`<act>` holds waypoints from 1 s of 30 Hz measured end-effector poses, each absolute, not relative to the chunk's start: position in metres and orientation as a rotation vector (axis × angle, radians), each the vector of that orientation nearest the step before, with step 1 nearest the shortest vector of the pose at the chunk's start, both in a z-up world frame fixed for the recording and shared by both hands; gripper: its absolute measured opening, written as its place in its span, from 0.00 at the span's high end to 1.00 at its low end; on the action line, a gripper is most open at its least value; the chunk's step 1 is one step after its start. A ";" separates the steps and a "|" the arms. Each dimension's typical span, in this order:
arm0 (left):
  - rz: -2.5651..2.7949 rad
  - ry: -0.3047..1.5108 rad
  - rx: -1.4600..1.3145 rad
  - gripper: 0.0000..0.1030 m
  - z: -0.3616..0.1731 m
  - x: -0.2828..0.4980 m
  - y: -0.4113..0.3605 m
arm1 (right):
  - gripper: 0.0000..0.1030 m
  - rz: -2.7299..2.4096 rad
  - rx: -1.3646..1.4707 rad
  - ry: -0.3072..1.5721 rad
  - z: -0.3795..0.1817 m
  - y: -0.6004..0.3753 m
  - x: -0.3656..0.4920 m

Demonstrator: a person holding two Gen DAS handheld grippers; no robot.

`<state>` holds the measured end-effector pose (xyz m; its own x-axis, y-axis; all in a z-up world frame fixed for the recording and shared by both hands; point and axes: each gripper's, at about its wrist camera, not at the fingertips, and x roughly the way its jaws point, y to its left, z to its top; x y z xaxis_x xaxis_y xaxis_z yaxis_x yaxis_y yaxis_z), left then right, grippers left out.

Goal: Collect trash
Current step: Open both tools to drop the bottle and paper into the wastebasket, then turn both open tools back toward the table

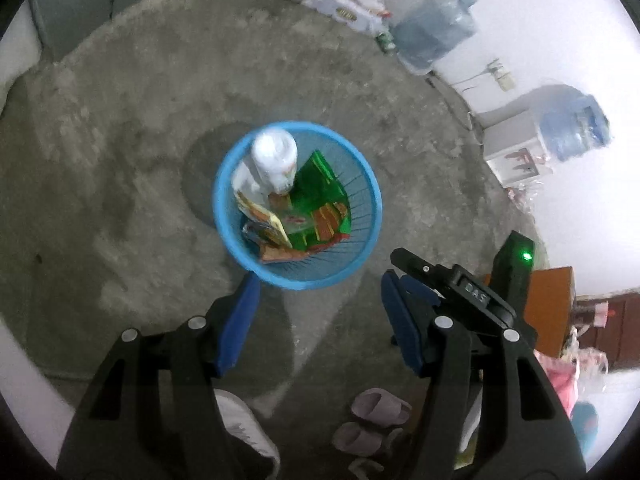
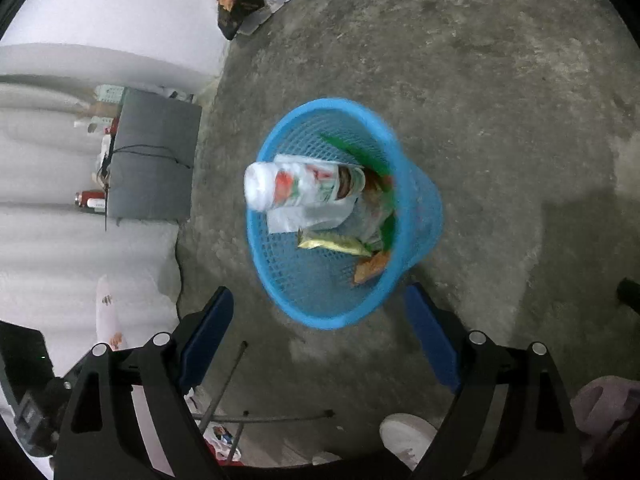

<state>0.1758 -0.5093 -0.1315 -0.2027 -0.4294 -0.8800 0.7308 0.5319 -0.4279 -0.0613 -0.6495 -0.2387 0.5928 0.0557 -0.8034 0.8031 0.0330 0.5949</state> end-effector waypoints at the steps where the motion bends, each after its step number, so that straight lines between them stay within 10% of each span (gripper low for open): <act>1: -1.084 1.408 0.279 0.42 -0.122 0.174 -0.501 | 0.17 -0.667 1.425 0.786 -0.232 -0.646 -0.061; 17: -0.916 1.092 -0.006 0.32 0.009 0.201 -0.225 | 0.17 -0.348 0.997 0.845 -0.066 -0.561 0.032; 30: -0.466 0.924 -0.443 0.31 -0.017 0.208 0.020 | 0.17 -0.041 0.695 0.919 0.024 -0.418 0.148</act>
<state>0.2078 0.0203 -0.0173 0.5185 -0.5580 -0.6479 0.1899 0.8139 -0.5490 0.1483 -0.4183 0.0243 0.6216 0.2533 -0.7413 0.3181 0.7831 0.5344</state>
